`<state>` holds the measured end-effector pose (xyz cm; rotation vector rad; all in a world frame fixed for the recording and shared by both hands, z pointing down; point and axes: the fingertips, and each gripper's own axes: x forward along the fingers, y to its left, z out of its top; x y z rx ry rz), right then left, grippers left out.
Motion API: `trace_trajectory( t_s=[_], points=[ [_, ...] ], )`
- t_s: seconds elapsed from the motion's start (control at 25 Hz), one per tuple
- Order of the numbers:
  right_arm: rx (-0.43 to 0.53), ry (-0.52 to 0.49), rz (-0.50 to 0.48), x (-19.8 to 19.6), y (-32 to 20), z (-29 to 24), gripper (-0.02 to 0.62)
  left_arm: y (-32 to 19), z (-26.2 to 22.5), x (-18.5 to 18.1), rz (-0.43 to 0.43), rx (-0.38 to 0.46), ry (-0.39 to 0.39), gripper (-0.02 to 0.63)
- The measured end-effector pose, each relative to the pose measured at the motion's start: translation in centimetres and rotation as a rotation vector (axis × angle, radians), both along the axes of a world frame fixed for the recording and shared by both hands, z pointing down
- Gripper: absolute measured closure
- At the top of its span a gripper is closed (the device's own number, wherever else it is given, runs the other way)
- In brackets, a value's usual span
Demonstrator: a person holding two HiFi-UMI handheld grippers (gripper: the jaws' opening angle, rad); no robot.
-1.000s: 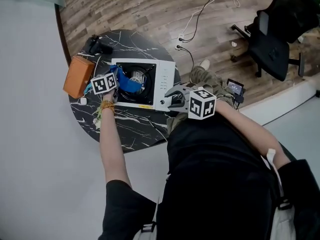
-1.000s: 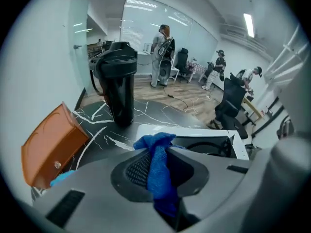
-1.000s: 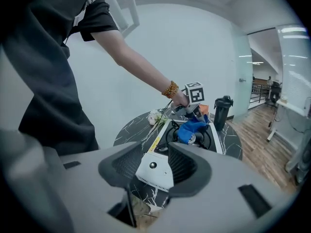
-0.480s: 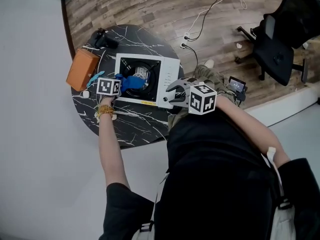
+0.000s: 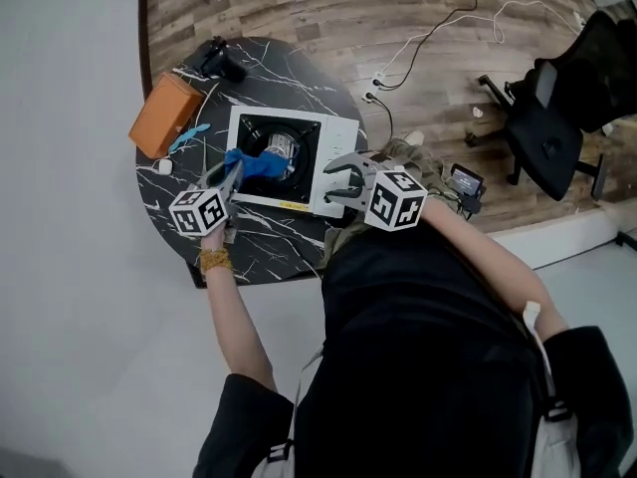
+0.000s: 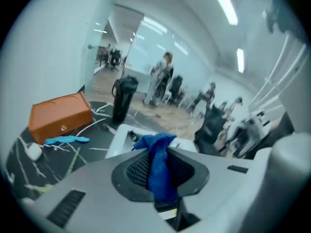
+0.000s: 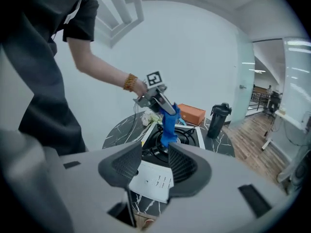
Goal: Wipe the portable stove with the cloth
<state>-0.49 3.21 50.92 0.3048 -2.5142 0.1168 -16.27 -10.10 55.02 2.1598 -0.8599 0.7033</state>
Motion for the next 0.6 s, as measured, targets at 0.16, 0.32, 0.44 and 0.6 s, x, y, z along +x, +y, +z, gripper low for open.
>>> trace_trajectory(
  t_s=[0.16,0.32,0.44,0.6],
  points=[
    [-0.194,-0.210,0.042,-2.5,-1.4,-1.2,0.428,6.5,-9.5,5.0,-0.130,0.168,0.539,0.543],
    [-0.439,-0.422,-0.013,-4.4,-0.9,-3.5,0.408,12.3,-13.0,8.0,-0.235,0.217,0.811,0.542],
    [-0.505,-0.469,-0.096,-7.0,1.1,-3.7,0.409,13.6,-12.7,7.9,-0.207,0.208,0.902,0.541],
    [-0.485,-0.385,-0.161,-7.4,3.0,-2.8,0.508,14.5,-11.1,8.8,-0.108,0.220,0.765,0.541]
  ],
)
